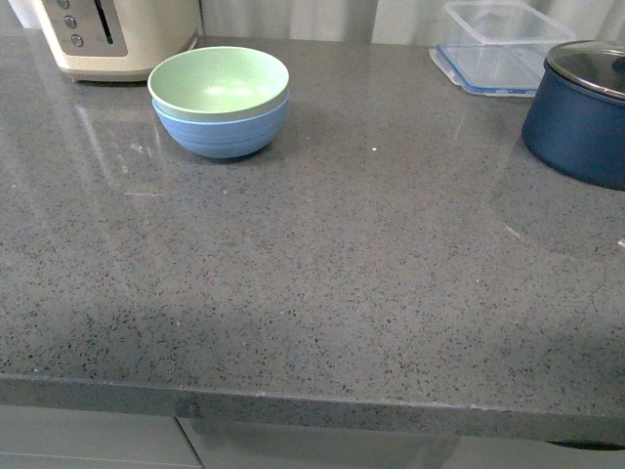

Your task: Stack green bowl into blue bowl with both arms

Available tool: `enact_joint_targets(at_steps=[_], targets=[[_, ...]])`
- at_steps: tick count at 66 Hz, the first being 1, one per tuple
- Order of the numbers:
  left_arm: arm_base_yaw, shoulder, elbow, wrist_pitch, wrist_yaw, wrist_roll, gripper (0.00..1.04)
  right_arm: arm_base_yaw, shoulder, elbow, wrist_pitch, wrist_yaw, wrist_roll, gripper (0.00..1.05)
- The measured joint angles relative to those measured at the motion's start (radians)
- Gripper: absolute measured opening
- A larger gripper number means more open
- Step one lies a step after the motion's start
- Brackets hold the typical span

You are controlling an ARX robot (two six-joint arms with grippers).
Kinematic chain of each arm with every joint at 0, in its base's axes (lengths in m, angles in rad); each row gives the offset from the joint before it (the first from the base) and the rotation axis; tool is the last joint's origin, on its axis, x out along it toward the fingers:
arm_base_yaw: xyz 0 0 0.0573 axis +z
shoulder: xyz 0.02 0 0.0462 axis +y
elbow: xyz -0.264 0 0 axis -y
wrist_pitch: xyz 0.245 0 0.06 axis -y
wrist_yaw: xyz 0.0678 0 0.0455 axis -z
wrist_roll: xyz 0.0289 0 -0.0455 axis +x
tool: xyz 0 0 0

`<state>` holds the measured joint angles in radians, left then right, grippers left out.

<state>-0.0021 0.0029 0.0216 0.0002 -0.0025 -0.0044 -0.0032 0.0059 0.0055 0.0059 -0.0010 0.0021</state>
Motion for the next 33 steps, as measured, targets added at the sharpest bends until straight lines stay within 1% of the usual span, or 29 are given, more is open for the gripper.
enact_joint_targets(at_steps=[19,33], targets=[[0.000,-0.001,0.000,0.000,0.000,0.000,0.98,0.000,-0.002,0.000,-0.005,0.000,-0.001,0.01],[0.000,-0.001,0.000,0.000,0.000,0.000,0.98,0.000,-0.002,0.000,-0.005,0.000,-0.001,0.39]])
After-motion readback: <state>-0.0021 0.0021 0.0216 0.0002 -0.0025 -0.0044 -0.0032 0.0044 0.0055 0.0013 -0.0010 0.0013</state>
